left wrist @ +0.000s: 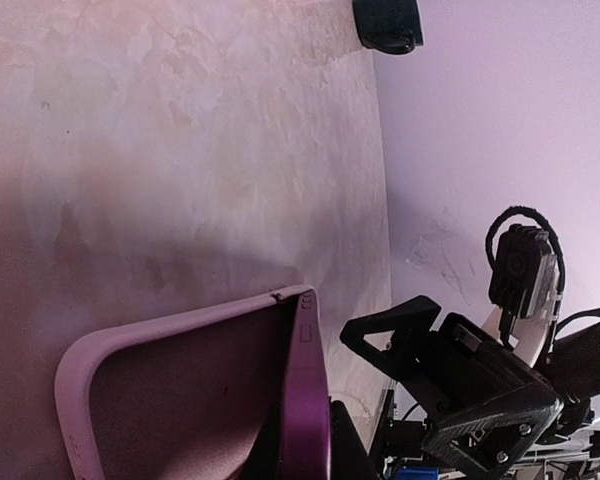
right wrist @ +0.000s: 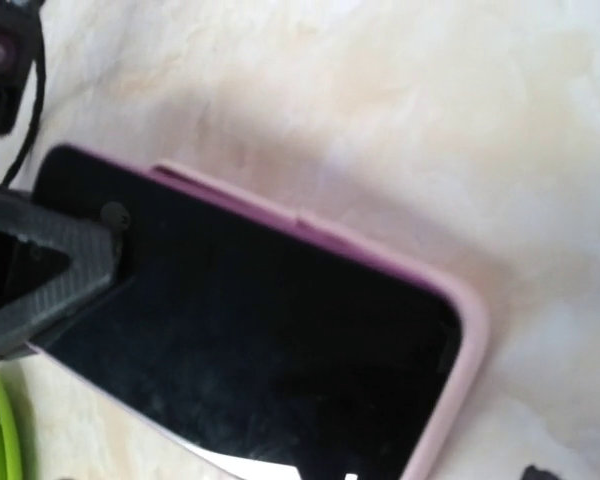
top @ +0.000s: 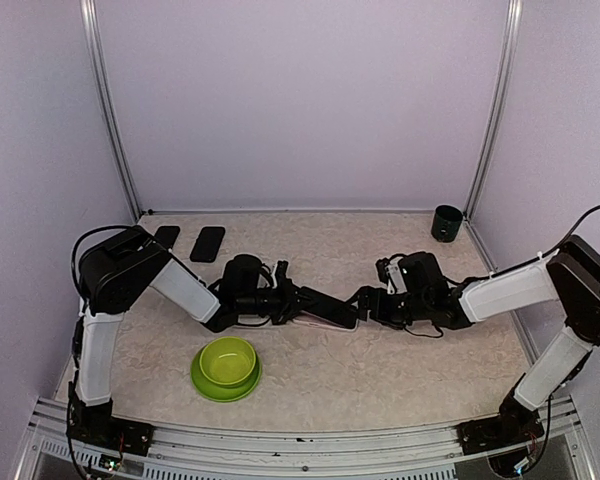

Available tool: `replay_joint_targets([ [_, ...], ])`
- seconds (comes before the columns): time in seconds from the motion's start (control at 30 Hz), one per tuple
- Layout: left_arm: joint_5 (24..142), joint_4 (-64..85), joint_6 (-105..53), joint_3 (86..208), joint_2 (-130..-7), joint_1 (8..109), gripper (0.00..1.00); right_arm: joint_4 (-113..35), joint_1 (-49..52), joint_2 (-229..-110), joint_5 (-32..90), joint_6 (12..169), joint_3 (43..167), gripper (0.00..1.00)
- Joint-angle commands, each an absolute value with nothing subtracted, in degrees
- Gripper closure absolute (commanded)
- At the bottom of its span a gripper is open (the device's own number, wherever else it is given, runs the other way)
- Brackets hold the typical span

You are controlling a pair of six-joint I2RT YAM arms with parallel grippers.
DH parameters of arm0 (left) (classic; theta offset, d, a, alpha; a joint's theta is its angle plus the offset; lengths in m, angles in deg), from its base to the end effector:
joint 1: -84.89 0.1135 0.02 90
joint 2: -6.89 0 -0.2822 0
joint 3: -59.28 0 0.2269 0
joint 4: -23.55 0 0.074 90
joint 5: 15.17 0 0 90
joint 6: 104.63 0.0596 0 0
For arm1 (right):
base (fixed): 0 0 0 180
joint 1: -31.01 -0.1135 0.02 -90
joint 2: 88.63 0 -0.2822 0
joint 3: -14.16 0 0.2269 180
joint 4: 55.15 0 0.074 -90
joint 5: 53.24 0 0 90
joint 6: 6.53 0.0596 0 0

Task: Put the phone into the phone case
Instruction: Install the phone on the phone case.

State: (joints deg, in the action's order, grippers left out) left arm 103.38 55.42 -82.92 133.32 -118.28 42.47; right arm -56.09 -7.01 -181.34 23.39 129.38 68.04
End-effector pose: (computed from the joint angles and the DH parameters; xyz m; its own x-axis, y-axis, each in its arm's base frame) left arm 0.3087 -0.3207 0.1258 -0.9500 -0.2374 -0.2027 0.1162 0.3340 -0.9354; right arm 0.2391 0.2044 0.1721 -0.8703 0.2066 -0.4471 -0.1695 0.7268 0.6656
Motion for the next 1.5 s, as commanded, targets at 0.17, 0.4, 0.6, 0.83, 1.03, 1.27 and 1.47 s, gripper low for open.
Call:
replay_joint_targets([
  [0.17, 108.21, 62.5, -81.34, 131.27, -113.63, 41.06, 1.0, -58.04, -4.1, -176.61, 20.4, 128.39, 65.52, 0.0],
  [0.4, 108.68, 68.89, -82.0, 129.86, -112.23, 40.2, 1.0, -59.68, -3.8, -177.32, 18.32, 129.48, 64.88, 0.02],
  [0.6, 108.91, 72.27, -81.11, 129.51, -110.84, 39.59, 1.0, -62.68, -3.79, -177.94, 16.07, 130.77, 63.55, 0.02],
  [0.83, 109.65, 72.8, -81.17, 131.0, -111.18, 38.93, 1.0, -72.22, -3.79, -177.16, 7.71, 134.39, 61.14, 0.03],
  [1.03, 109.86, 72.98, -81.25, 131.91, -111.74, 38.49, 1.0, -79.42, -3.79, -177.3, 3.53, 137.92, 59.87, 0.06],
  [1.27, 109.46, 73.71, -81.42, 132.08, -111.85, 38.23, 1.0, -84.68, -3.97, -178.77, 1.07, 140.84, 58.82, 0.09],
  [1.47, 109.5, 73.99, -81.85, 132.66, -112.35, 37.98, 1.0, -87.41, -4.81, -180.05, 0.16, 142.1, 58.44, 0.1],
])
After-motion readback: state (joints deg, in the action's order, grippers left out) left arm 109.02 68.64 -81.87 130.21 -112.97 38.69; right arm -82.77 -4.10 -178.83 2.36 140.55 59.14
